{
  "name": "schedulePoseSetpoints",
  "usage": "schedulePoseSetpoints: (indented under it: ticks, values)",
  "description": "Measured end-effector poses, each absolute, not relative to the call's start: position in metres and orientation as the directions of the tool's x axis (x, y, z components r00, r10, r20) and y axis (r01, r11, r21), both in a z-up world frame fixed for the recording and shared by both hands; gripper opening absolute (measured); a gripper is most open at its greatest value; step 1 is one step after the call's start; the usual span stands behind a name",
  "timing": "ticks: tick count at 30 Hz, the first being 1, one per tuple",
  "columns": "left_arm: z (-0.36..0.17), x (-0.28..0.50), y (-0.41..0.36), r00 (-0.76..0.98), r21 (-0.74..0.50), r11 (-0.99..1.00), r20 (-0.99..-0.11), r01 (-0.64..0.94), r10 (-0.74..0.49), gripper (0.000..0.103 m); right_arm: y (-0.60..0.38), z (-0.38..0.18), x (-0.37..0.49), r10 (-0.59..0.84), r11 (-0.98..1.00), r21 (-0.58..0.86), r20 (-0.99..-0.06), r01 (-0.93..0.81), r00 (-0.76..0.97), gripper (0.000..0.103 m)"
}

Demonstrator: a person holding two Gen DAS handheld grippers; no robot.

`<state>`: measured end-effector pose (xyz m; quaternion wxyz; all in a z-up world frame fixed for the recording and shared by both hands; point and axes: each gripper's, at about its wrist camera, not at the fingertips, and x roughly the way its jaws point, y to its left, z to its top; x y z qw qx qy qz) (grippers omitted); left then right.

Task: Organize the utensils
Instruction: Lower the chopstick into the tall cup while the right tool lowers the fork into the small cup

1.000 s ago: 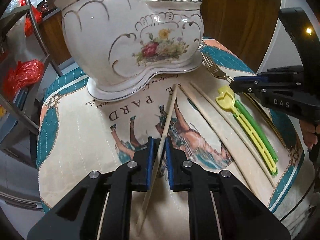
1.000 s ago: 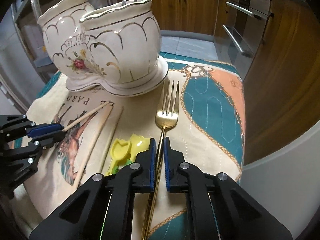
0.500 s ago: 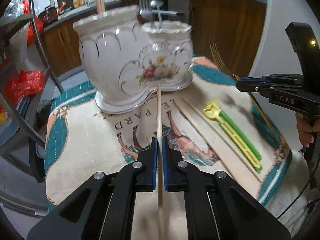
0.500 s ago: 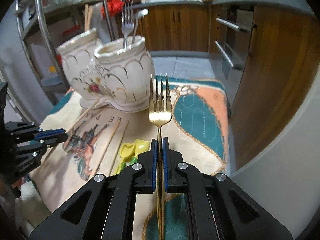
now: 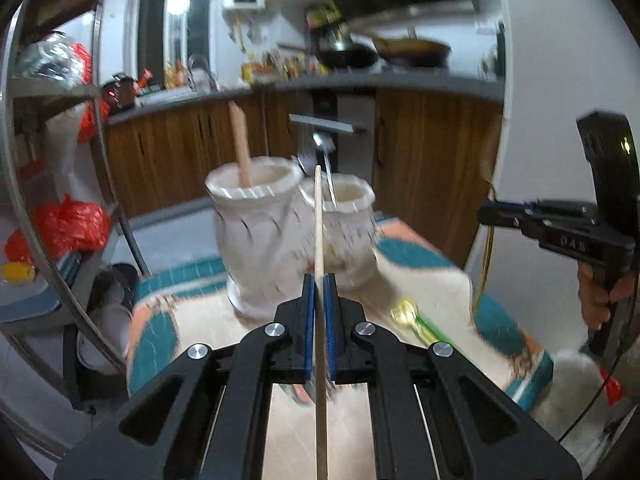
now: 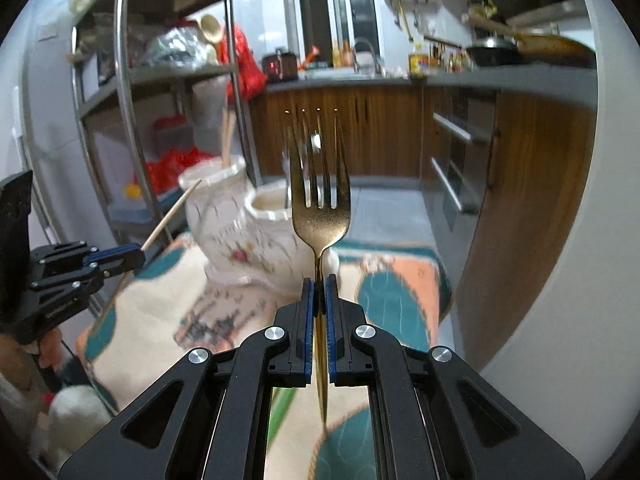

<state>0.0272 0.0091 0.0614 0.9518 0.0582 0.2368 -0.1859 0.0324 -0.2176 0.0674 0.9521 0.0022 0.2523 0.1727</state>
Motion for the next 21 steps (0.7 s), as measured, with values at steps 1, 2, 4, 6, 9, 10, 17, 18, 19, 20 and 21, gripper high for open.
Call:
schedulePoseSetpoints:
  ticks: [1,2,4,6,9,10,17,18,19,20,21]
  values:
    - [0.066,0.028,0.013,0.833,0.013,0.929,-0.448,0.370,-0.325,0.005,-0.216,0.073,0.033,0.331,0.940,0.089,-0.461,-0.328,0.823,0.006]
    - [0.071,0.030,0.016,0.847,0.000,0.935,-0.423,0.356,-0.322,0.005,-0.214,0.079,0.034,0.332,0.940,0.085,-0.435,-0.329,0.837,0.006]
    - [0.080,0.034,0.020,0.867,-0.014,0.940,-0.382,0.341,-0.321,0.005,-0.210,0.086,0.037,0.332,0.941,0.074,-0.405,-0.331,0.852,0.006]
    - [0.089,0.041,0.024,0.886,-0.013,0.945,-0.344,0.328,-0.312,0.005,-0.203,0.095,0.044,0.334,0.939,0.058,-0.388,-0.339,0.859,0.006]
    - [0.107,0.054,0.031,0.905,-0.040,0.949,-0.291,0.312,-0.309,0.005,-0.196,0.108,0.056,0.349,0.934,0.056,-0.365,-0.354,0.863,0.006]
    - [0.112,0.060,0.034,0.909,-0.055,0.949,-0.276,0.310,-0.313,0.005,-0.195,0.113,0.060,0.357,0.931,0.060,-0.355,-0.360,0.864,0.006]
    - [0.139,0.108,0.042,0.928,-0.155,0.938,-0.166,0.309,-0.333,0.005,-0.189,0.148,0.089,0.408,0.913,0.121,-0.282,-0.390,0.868,0.006]
    - [0.140,0.114,0.043,0.927,-0.173,0.933,-0.153,0.316,-0.342,0.005,-0.188,0.151,0.092,0.410,0.912,0.128,-0.274,-0.390,0.870,0.006]
    - [0.142,0.121,0.043,0.924,-0.198,0.924,-0.135,0.329,-0.358,0.005,-0.189,0.155,0.097,0.415,0.910,0.140,-0.259,-0.391,0.872,0.006]
    - [0.142,0.126,0.043,0.925,-0.219,0.917,-0.115,0.332,-0.362,0.005,-0.190,0.159,0.102,0.418,0.908,0.153,-0.242,-0.391,0.876,0.006]
    - [0.142,0.131,0.043,0.925,-0.235,0.912,-0.103,0.335,-0.367,0.005,-0.191,0.161,0.105,0.415,0.908,0.162,-0.231,-0.386,0.880,0.006]
